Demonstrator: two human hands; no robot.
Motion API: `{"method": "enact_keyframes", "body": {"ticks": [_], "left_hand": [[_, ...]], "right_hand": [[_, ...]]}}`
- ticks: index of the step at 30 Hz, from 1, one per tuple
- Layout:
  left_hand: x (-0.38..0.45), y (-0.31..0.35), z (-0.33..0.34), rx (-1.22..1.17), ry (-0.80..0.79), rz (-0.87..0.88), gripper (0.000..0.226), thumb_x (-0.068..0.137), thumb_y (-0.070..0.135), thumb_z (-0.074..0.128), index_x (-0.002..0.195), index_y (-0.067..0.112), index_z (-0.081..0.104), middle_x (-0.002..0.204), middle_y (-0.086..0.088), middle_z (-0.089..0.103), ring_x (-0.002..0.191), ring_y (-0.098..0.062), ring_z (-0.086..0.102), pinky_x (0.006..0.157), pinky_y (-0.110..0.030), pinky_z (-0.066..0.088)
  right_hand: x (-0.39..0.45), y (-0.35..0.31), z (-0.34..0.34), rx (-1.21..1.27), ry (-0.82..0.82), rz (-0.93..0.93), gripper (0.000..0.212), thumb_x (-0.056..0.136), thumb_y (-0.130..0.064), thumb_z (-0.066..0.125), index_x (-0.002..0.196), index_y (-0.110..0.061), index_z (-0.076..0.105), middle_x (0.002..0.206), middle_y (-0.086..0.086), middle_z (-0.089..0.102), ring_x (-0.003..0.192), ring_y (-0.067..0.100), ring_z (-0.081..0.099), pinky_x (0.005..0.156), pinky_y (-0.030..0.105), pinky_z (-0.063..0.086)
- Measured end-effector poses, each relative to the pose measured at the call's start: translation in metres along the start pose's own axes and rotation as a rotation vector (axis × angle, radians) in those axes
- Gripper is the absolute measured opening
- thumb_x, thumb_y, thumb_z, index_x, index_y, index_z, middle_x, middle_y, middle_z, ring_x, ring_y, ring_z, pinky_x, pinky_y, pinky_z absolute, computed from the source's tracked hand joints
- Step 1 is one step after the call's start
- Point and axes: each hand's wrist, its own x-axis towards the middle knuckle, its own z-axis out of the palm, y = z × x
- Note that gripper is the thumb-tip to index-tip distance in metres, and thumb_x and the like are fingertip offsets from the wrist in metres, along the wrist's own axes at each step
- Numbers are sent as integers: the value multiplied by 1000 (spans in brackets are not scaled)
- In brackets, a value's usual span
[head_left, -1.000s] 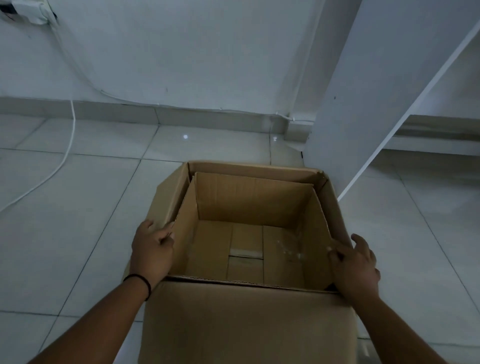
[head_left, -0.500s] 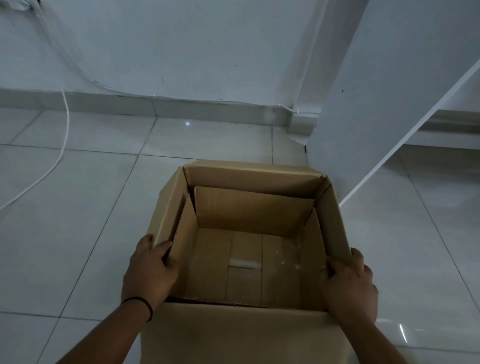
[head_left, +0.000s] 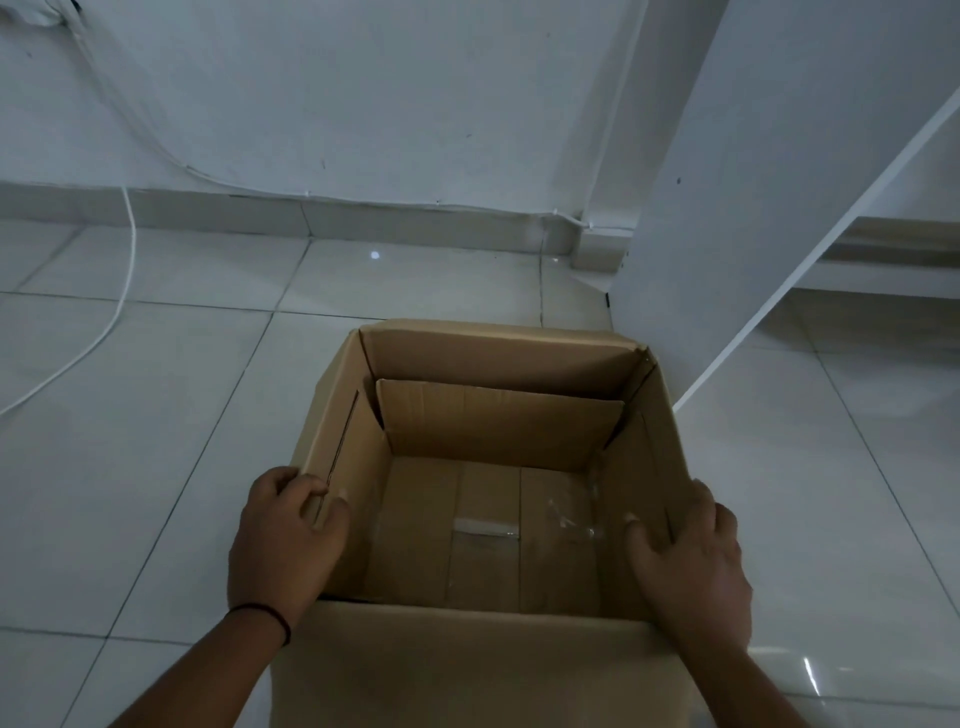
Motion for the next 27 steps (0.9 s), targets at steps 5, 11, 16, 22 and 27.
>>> {"method": "enact_keyframes", "body": {"ticks": [5, 11, 16, 22, 27], "left_hand": [[-5, 1, -4, 60, 28, 76, 18, 88, 24, 57, 101, 11, 58, 110, -13, 52, 89, -28, 54, 68, -34, 43], [-5, 6, -15, 37, -165, 62, 42, 92, 24, 52, 130, 10, 44, 124, -21, 54, 105, -36, 56, 85, -43, 45], [-54, 25, -33, 50, -149, 61, 60, 86, 27, 60, 138, 10, 37, 152, -21, 27, 138, -40, 29, 110, -55, 30], [-188, 63, -35, -79, -336, 381, 52, 84, 16, 62, 134, 7, 49, 152, -14, 32, 142, -31, 27, 114, -43, 28], [-254, 66, -35, -159, -585, 474, 41, 90, 20, 55, 131, 12, 53, 143, -3, 45, 134, -19, 39, 109, -25, 27]], "right_hand": [[-5, 10, -8, 99, -36, -82, 71, 81, -43, 60, 139, -16, 31, 132, 12, 39, 116, 35, 47, 92, 48, 46], [-28, 29, -31, -73, -271, -101, 80, 87, -61, 38, 149, -23, 4, 153, 9, 28, 133, 35, 37, 105, 53, 32], [-102, 76, -54, -12, -276, 16, 69, 93, -52, 33, 149, -17, 12, 158, 6, 18, 142, 27, 26, 115, 49, 25], [-185, 146, -103, -103, -216, 212, 61, 90, -38, 51, 144, -16, 32, 151, 8, 32, 134, 28, 38, 109, 45, 35], [-235, 189, -141, -158, -109, 306, 54, 91, -38, 49, 139, -16, 40, 146, 7, 40, 131, 26, 41, 106, 42, 37]]}}
